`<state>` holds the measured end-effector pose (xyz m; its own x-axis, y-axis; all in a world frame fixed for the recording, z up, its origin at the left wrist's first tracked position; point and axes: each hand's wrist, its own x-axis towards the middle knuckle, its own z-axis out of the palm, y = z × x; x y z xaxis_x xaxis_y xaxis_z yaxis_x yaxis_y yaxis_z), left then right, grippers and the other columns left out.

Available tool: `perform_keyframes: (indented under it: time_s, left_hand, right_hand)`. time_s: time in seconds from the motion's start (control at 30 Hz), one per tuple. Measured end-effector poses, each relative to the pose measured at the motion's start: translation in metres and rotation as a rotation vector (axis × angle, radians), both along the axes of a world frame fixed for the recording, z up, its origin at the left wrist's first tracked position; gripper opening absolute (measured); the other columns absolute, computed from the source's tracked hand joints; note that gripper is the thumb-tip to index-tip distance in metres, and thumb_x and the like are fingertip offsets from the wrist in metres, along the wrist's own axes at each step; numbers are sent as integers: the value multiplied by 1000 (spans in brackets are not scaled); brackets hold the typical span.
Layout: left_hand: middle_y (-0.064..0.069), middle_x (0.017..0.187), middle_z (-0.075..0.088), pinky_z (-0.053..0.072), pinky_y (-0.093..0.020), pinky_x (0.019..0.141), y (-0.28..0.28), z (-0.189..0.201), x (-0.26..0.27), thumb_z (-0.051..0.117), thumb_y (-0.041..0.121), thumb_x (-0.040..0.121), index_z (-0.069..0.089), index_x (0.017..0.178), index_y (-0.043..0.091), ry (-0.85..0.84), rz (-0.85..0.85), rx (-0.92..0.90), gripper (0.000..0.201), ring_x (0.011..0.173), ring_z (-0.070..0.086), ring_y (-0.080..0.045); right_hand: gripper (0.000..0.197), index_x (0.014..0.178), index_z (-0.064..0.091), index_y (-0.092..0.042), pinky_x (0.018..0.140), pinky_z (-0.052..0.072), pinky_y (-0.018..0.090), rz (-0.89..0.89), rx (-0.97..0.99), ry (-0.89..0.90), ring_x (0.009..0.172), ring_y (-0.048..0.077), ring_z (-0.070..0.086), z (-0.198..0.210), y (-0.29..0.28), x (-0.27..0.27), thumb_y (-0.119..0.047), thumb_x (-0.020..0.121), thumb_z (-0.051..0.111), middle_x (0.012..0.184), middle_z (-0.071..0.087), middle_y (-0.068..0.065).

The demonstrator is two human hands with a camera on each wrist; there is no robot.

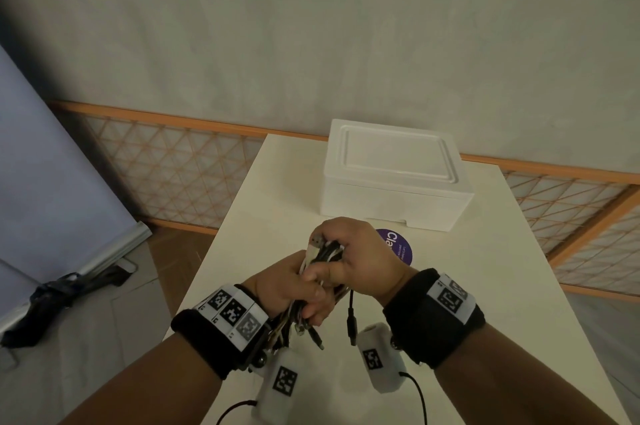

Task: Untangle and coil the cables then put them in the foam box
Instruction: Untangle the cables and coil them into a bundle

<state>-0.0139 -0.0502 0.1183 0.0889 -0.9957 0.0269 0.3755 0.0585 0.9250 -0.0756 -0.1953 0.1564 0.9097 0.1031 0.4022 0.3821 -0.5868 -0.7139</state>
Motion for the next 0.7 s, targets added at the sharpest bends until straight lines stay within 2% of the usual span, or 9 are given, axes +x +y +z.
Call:
perform_keyframes:
  time_s: [0.07, 0.17, 0.23, 0.3, 0.33, 0.43, 0.53, 0.63, 0.7]
  left_hand:
    - [7, 56, 64, 52, -25, 62, 1, 1, 2, 52, 10, 76, 63, 72, 13, -126, 94, 48, 13, 57, 65, -12]
    - [-4, 55, 62, 52, -32, 67, 1, 9, -1, 62, 26, 69, 62, 76, 2, -276, 408, 184, 24, 61, 64, -20]
    - [-9, 73, 68, 53, -36, 76, 1, 14, -5, 72, 30, 68, 68, 83, 8, -342, 543, 191, 27, 74, 66, -22]
    - [-5, 99, 72, 52, -32, 90, 4, 18, -10, 78, 27, 69, 69, 101, 14, -381, 527, 190, 37, 98, 67, -18]
    - [-1, 104, 72, 52, -31, 91, 4, 18, -13, 78, 25, 70, 67, 106, 16, -437, 547, 215, 39, 102, 66, -15]
    - [-3, 83, 69, 52, -38, 75, 2, 20, -16, 62, 18, 69, 65, 93, 18, -576, 702, 321, 25, 78, 65, -19]
    - [1, 64, 62, 48, -34, 66, 2, 29, -16, 56, 11, 66, 63, 76, 21, -481, 696, 268, 16, 64, 59, -16]
    - [2, 53, 57, 46, -29, 60, 2, 38, -16, 53, 4, 69, 65, 61, 26, -370, 683, 184, 26, 54, 55, -16]
    - [0, 49, 51, 44, -29, 57, -1, 38, -15, 52, 2, 70, 63, 55, 24, -302, 684, 142, 30, 50, 50, -19]
  right_hand:
    - [66, 83, 66, -14, 66, 39, 11, -49, -61, -5, 68, -6, 51, -3, 0, 4, -76, 64, 58, 69, 49, -24]
    - [70, 81, 66, -11, 63, 38, 18, -161, -55, -2, 64, 4, 49, -8, -7, 8, -77, 65, 54, 65, 48, -19]
    - [81, 80, 65, -11, 62, 41, 19, -221, -21, 5, 64, 4, 50, -9, -12, 8, -87, 64, 44, 65, 48, -20]
    - [81, 79, 65, -12, 62, 42, 18, -231, 0, 17, 62, 2, 51, -9, -12, 6, -88, 64, 40, 64, 49, -20]
    - [77, 77, 64, -14, 61, 41, 16, -229, 16, 15, 61, 1, 52, -9, -11, 5, -87, 65, 42, 63, 50, -20]
    - [60, 73, 64, -16, 62, 46, 17, -201, 128, 28, 66, 2, 58, -4, -8, 6, -75, 62, 63, 65, 59, -14]
    - [41, 83, 67, -21, 71, 50, 22, -96, 322, 124, 75, 6, 63, 1, -15, 6, -45, 52, 80, 75, 67, -11]
    - [56, 104, 64, -8, 81, 52, 30, 8, 555, 224, 89, 18, 66, -3, -23, 1, -24, 54, 84, 93, 70, 3]
    - [58, 111, 60, -4, 85, 53, 38, 21, 749, 271, 93, 26, 65, -9, -18, -2, -16, 58, 82, 98, 68, 12]
